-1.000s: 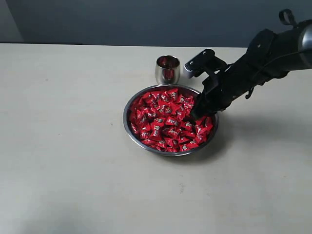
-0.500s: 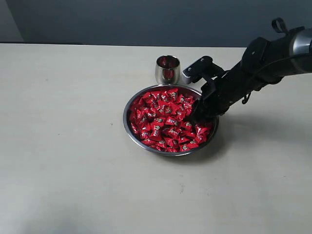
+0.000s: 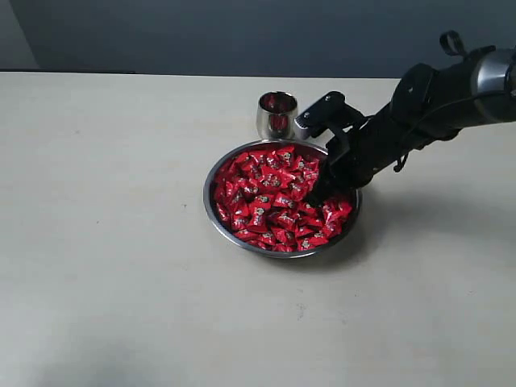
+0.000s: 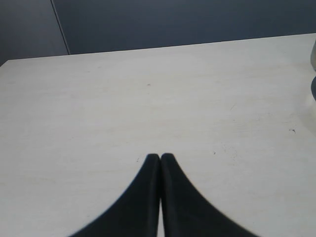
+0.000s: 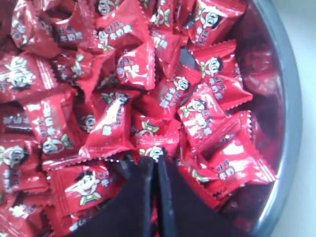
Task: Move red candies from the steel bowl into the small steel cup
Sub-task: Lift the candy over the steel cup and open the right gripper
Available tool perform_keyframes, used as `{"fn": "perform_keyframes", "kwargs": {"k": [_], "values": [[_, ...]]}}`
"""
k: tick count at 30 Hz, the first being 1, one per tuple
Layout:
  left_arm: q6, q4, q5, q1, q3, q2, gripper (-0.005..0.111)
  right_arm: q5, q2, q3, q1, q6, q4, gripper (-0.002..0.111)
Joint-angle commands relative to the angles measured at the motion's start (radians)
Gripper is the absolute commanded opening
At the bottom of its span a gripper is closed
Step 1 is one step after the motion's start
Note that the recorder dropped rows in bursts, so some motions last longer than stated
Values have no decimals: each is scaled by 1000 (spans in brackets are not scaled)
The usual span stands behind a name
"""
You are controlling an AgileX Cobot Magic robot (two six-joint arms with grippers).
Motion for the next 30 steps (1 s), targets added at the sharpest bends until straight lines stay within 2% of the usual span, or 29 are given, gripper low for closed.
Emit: {"fn": "perform_keyframes", "kwargs": {"k": [1, 6, 14, 30], "values": [[-1, 2, -5, -5, -8, -5, 0, 13, -50, 3, -1, 6, -2, -1], [-1, 2, -5, -5, -8, -5, 0, 1, -126, 3, -1, 14, 7, -1], [-1, 2, -5, -5, -8, -5, 0, -141, -149, -31, -1, 14, 29, -1], [-1, 2, -5, -5, -8, -5, 0, -75, 169, -490, -1, 14, 70, -1]]}}
